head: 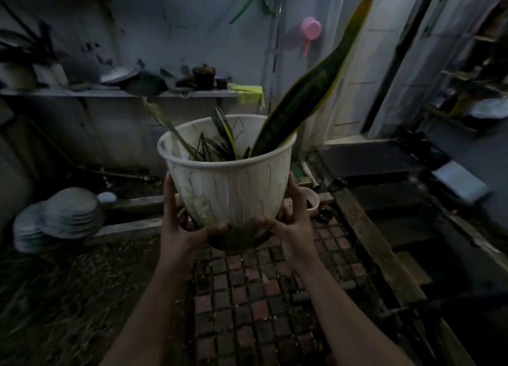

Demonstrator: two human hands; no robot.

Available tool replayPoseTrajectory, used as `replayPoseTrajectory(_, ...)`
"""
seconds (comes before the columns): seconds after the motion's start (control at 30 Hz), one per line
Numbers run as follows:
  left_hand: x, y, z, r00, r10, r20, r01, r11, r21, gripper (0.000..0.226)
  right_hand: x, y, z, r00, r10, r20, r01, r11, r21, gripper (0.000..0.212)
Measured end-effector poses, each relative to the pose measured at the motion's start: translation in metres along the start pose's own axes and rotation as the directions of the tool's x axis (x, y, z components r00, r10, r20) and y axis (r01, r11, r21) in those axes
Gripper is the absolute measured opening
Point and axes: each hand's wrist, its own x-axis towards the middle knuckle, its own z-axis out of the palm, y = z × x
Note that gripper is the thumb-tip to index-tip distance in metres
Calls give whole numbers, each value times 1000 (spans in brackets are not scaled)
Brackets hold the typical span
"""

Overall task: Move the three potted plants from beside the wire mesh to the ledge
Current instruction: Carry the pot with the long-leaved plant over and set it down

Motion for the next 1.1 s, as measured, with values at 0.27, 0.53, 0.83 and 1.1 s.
replayPoseTrajectory(0.27, 140, -58, 9, 1000, -30, 5, 29, 995, 90, 138, 135, 62, -14, 996, 75, -44, -77, 996, -35, 101)
replayPoseTrajectory(0.53, 253, -141, 49, 993, -70, -93, 81, 988, 128, 138, 281, 136, -69, 985, 170, 32, -166, 982, -93, 105)
replayPoseTrajectory(0.83, 369, -324, 72, 988, -100, -121, 128, 960, 249, 133, 420, 302, -138, 960, 263, 92, -255, 963, -91, 107)
replayPoseTrajectory(1.1, 400, -640, 45, 991, -121, -64, 132, 964, 232, 145, 447, 599, -207, 987, 147, 70, -140, 986, -92, 98)
